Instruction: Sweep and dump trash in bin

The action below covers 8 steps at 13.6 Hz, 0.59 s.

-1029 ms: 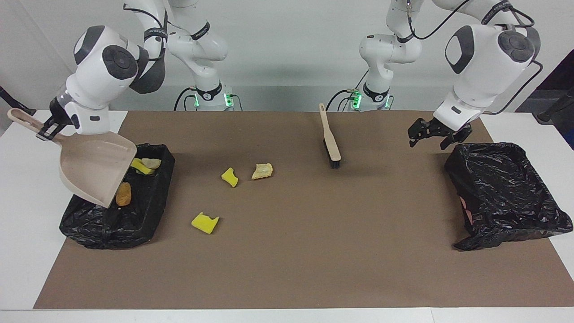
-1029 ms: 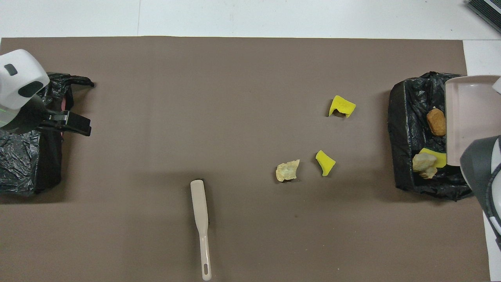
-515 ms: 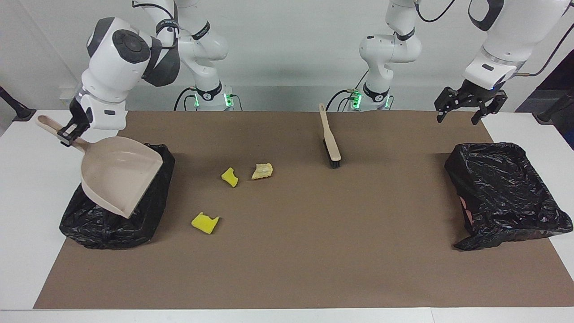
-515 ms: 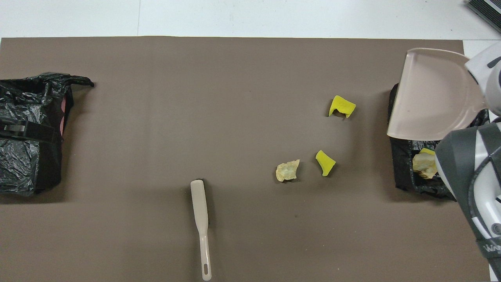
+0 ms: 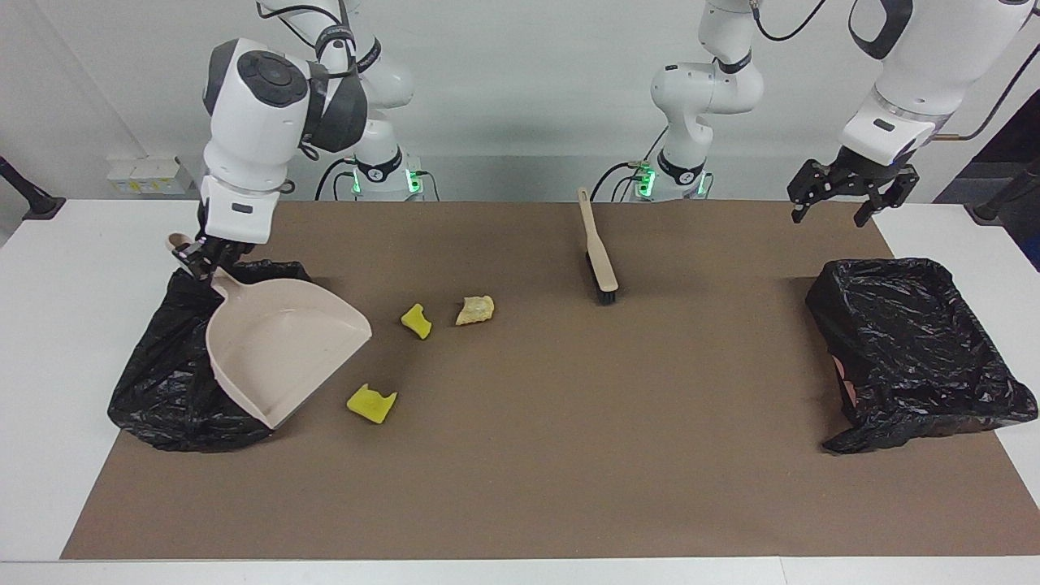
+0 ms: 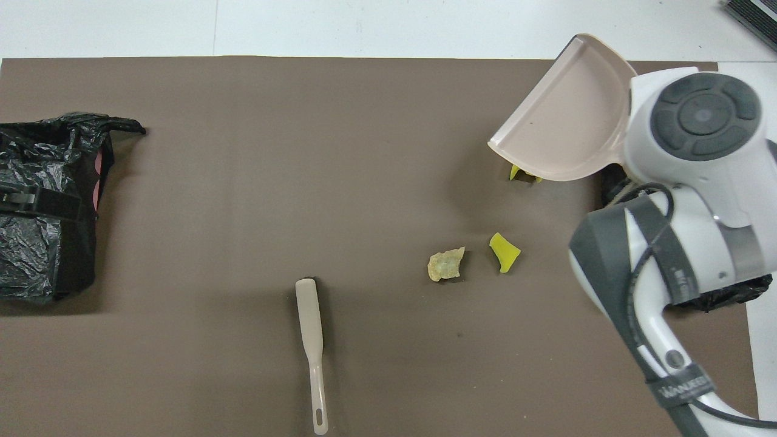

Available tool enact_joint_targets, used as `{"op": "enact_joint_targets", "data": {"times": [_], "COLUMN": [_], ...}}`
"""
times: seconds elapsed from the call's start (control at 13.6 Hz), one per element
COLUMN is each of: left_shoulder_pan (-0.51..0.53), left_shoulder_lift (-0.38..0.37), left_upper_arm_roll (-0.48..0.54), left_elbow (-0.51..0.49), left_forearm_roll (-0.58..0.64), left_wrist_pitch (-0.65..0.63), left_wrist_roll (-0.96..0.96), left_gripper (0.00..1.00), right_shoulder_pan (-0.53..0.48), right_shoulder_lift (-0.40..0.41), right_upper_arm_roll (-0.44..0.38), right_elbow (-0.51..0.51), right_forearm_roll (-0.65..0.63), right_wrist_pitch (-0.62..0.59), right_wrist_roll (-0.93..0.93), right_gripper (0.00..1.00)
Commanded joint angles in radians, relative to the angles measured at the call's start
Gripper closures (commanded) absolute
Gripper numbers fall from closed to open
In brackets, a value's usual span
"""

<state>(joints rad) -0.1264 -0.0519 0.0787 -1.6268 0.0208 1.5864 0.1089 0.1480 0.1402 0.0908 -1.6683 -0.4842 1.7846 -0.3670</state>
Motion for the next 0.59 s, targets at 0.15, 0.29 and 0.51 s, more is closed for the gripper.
{"op": "enact_joint_targets", "data": {"times": [0.15, 0.29, 0.51], "left_shoulder_pan": [0.013, 0.013, 0.013], "left_shoulder_lift": [-0.013, -0.013, -0.013], "left_upper_arm_roll": [-0.011, -0.010, -0.010], "left_elbow": [-0.013, -0.013, -0.013], "left_forearm_roll": [0.018, 0.018, 0.018], "left_wrist_pitch": [0.006, 0.006, 0.006], "left_wrist_roll": [0.012, 0.012, 0.012], "left_gripper": [0.00, 0.00, 0.00], "right_shoulder_pan": [0.116, 0.171, 0.240], "right_shoulder_lift": [0.143, 0.189, 0.314], "right_upper_arm_roll": [-0.003, -0.003, -0.003], "right_elbow": [0.199, 0.246, 0.388], "right_forearm_roll": [0.236, 0.282, 0.355], "right_wrist_pitch": [-0.148, -0.140, -0.134], "right_wrist_roll": [0.417, 0.592, 0.827], "right_gripper": [1.00, 1.00, 1.00]}}
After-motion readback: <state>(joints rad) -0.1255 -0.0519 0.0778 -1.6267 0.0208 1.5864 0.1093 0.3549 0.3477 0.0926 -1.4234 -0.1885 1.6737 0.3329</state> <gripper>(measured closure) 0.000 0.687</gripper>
